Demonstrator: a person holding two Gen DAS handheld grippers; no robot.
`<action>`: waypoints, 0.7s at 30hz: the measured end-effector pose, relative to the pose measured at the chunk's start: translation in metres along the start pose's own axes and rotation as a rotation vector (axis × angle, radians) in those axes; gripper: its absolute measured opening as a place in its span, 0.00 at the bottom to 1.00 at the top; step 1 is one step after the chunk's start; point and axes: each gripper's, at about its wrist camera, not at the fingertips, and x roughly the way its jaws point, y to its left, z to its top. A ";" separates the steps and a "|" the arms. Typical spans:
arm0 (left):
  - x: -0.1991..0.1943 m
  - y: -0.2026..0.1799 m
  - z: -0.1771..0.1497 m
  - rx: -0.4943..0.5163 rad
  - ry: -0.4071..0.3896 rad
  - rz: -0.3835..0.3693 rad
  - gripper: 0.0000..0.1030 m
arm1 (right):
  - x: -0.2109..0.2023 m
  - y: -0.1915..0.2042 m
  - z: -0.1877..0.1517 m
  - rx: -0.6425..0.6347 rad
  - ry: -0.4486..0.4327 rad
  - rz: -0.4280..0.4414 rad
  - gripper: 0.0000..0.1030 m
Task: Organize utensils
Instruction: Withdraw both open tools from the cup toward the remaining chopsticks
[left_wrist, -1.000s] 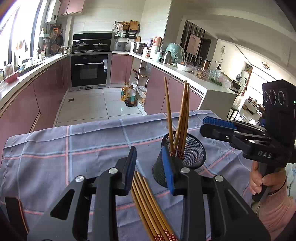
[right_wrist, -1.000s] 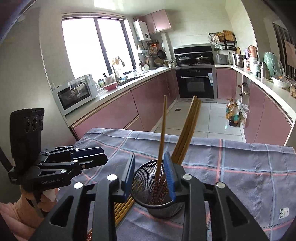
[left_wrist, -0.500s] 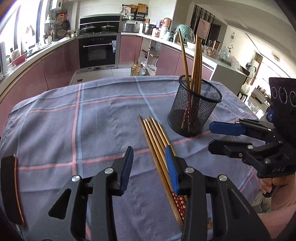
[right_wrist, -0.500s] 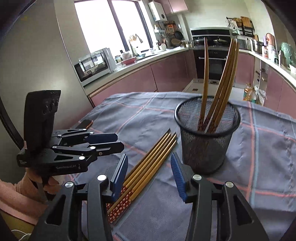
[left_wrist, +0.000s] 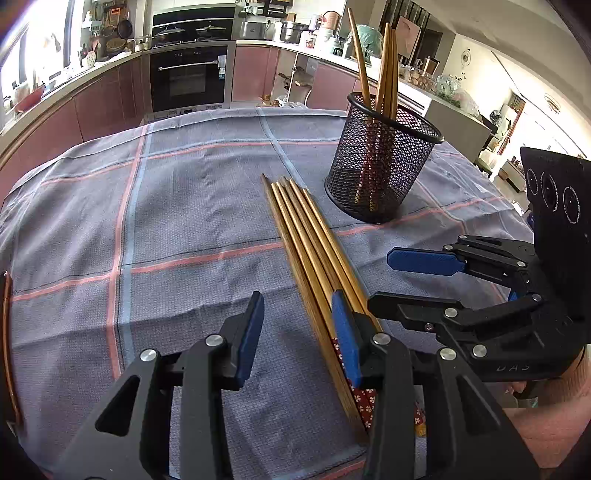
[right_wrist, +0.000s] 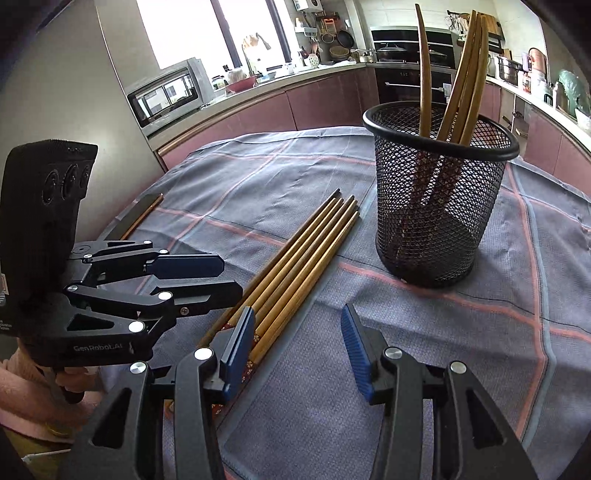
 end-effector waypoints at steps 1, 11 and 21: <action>0.001 0.000 0.000 -0.002 0.003 0.001 0.37 | 0.002 0.002 0.000 -0.004 0.002 -0.004 0.44; 0.011 0.004 -0.001 -0.009 0.018 0.008 0.37 | 0.010 0.008 0.001 -0.031 0.015 -0.030 0.44; 0.013 0.005 -0.001 -0.008 0.013 0.025 0.35 | 0.010 0.008 0.001 -0.057 0.020 -0.068 0.44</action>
